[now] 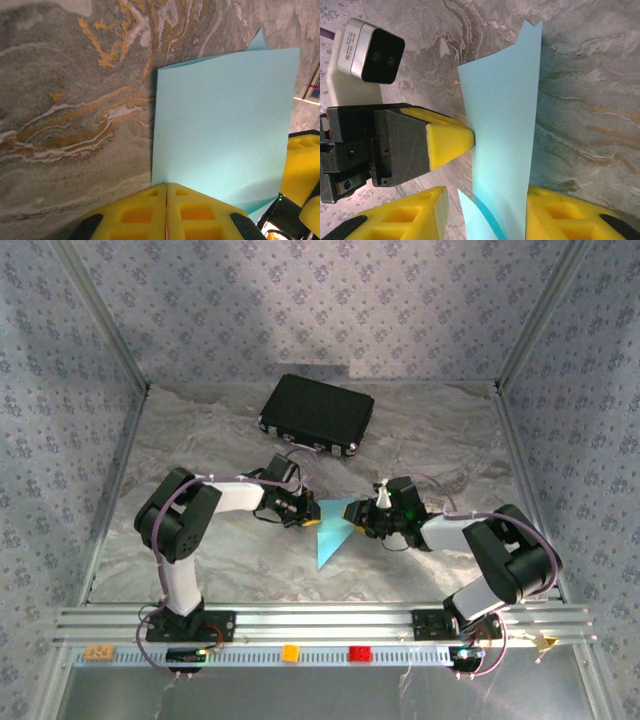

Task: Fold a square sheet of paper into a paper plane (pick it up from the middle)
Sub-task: Fold the wing for the fifth time at the center of the table.

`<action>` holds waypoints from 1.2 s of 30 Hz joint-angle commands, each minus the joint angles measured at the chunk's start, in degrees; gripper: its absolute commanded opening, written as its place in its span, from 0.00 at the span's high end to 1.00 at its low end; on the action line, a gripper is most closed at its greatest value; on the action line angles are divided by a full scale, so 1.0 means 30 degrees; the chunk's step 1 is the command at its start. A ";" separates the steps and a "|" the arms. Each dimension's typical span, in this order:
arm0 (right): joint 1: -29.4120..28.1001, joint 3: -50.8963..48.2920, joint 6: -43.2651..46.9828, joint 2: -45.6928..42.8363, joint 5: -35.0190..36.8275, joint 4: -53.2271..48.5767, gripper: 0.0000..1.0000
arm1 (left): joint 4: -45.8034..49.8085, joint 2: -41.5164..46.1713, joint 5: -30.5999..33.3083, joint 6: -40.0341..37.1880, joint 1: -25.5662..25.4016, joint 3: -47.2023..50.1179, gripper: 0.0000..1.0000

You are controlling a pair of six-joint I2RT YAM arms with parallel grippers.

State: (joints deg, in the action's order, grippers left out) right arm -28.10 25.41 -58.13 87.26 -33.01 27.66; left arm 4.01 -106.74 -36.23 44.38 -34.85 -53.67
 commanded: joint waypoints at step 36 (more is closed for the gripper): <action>0.0406 0.0697 0.0384 0.0307 0.1006 -0.1056 0.98 | 0.1168 0.4069 0.1351 -0.0853 0.0015 0.0458 0.72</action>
State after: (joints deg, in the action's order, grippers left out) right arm -26.20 29.26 -51.92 91.44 -34.98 22.85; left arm 5.85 -99.61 -34.30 43.79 -34.87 -52.49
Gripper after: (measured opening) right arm 0.061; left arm 0.279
